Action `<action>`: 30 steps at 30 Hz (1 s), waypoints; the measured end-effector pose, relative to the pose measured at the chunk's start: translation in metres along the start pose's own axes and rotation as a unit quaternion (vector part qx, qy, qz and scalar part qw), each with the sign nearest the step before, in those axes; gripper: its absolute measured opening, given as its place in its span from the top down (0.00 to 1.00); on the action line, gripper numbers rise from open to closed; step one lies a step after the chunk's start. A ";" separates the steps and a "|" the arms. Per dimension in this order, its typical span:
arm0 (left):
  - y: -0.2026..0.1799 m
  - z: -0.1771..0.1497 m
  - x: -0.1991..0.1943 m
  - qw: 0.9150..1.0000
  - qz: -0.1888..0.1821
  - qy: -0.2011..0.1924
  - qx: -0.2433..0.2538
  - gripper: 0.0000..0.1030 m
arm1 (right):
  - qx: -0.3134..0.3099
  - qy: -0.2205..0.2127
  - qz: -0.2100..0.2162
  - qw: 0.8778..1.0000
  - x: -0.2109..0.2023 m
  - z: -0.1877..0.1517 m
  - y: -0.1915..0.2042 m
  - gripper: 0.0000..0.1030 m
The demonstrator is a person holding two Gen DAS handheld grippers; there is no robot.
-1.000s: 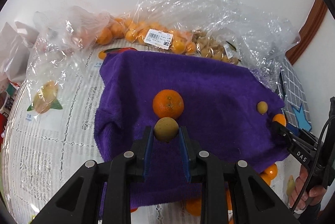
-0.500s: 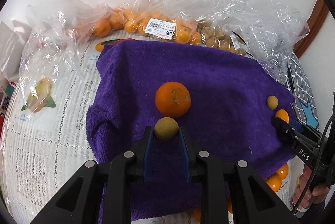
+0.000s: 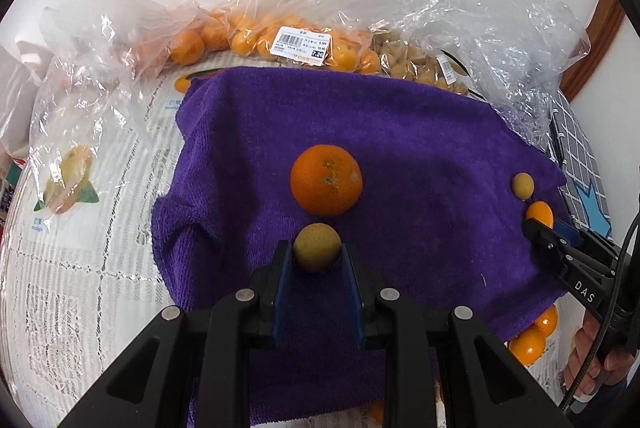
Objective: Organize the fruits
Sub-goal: 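Open the right gripper on the towel while the left releases its small fruit there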
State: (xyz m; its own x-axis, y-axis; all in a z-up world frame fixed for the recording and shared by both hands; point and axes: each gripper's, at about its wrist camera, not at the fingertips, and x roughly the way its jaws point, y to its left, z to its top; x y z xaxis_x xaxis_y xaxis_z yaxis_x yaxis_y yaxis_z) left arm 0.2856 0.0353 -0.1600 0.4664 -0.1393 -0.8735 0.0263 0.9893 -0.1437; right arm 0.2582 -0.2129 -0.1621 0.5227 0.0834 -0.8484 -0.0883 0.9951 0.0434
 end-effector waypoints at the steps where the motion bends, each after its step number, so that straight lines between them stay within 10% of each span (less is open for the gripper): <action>1: 0.000 0.000 0.000 1.000 -0.001 0.003 -0.001 0.77 | 0.001 0.002 0.002 1.000 -0.001 0.000 0.000 0.66; 10: -0.003 -0.006 -0.028 1.000 -0.017 -0.011 -0.003 0.65 | -0.008 -0.031 0.009 0.999 -0.037 -0.008 0.009 0.39; 23: -0.003 -0.043 -0.088 0.999 -0.008 -0.038 0.006 0.64 | 0.007 -0.070 -0.027 0.997 -0.101 -0.040 0.003 0.40; 30: 0.011 -0.065 -0.098 0.999 -0.006 -0.032 -0.013 0.64 | 0.009 -0.044 -0.011 0.999 -0.104 -0.069 0.000 0.60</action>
State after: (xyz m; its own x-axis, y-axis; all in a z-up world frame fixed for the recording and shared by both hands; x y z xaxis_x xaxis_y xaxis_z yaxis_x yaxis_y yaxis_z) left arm 0.1830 0.0565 -0.1066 0.5222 -0.1476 -0.8400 0.0102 0.9859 -0.1669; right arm 0.1455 -0.2251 -0.1102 0.5962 0.0657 -0.8001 -0.0608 0.9975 0.0366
